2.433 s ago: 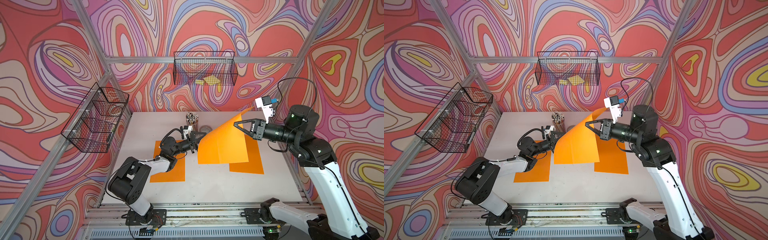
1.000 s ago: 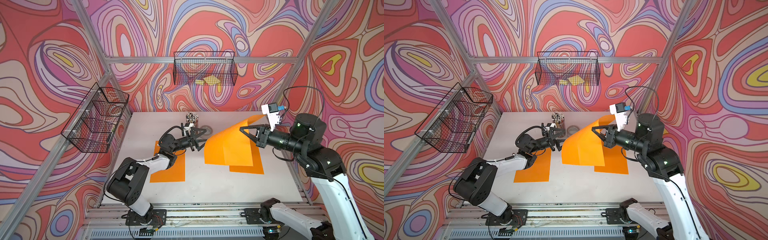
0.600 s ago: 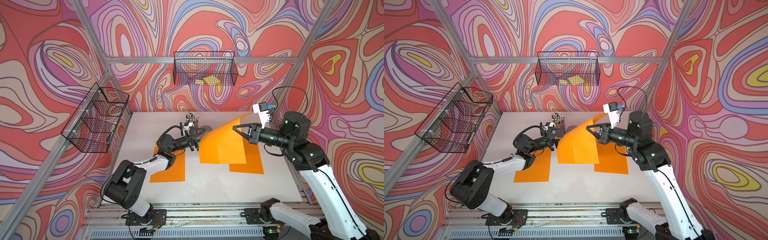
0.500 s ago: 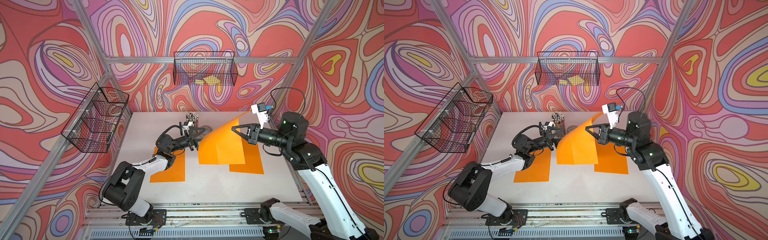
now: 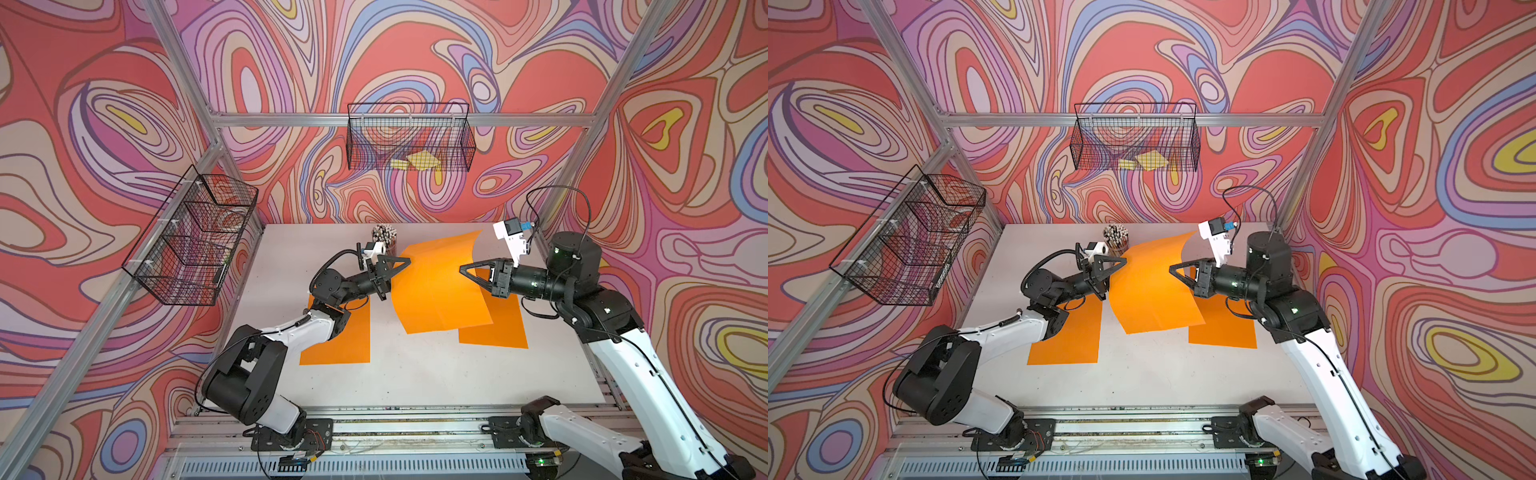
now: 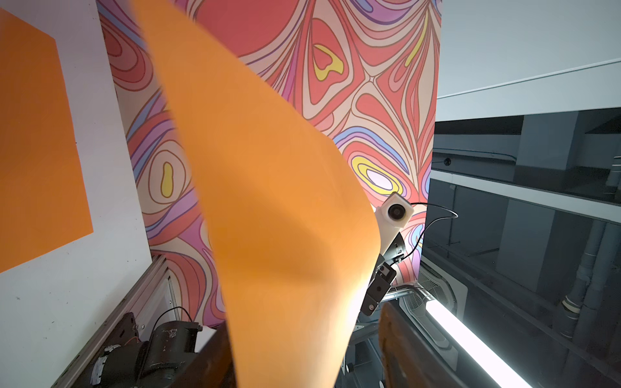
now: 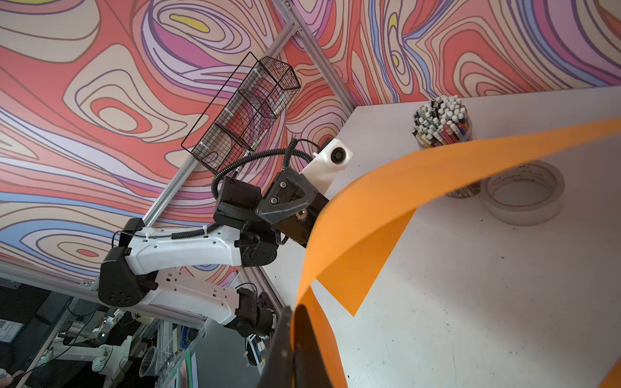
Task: Fold the rectangular paper in half along the long edge
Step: Pick up the paper from the center of the board.
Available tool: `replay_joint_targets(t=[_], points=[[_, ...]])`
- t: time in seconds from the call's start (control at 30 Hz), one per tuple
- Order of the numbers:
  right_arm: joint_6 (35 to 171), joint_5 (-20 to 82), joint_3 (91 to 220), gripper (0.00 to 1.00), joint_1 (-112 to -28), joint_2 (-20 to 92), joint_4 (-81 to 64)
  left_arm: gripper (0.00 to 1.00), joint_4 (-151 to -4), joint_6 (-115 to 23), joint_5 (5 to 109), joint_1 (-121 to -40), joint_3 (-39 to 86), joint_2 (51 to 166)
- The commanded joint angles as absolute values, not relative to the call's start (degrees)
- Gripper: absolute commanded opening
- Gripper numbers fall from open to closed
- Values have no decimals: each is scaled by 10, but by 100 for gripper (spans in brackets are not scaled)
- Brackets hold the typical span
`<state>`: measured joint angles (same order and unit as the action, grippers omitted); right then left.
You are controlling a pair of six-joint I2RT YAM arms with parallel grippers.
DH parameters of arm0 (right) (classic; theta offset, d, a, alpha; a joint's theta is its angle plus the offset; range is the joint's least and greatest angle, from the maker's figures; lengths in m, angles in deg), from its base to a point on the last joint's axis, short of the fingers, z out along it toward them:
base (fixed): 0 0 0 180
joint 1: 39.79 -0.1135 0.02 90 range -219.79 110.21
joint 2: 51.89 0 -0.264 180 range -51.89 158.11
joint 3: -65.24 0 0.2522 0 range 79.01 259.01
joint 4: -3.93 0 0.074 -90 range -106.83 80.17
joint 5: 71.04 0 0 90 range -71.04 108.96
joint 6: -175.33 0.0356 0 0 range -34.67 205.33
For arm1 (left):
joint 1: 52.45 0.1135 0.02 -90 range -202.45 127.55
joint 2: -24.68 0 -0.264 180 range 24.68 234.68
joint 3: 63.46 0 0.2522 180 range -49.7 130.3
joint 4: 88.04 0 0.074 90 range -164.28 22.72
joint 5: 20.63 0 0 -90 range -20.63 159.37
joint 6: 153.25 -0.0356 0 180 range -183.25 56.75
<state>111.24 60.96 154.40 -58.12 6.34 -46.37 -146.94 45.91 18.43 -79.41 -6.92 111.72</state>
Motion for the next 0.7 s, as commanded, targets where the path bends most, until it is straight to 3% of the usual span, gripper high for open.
replay_joint_targets(t=[0.0, 0.43, 0.67], points=[[1093, 583, 1551, 0, -579, 56, -501, 58, -1504, 474, 184, -790, -77, 1118], [1079, 523, 1542, 0, -574, 54, -542, 33, -1504, 471, 186, -786, -93, 1115], [1070, 509, 1544, 0, -558, 55, -557, 27, -1504, 471, 185, -786, -99, 1113]])
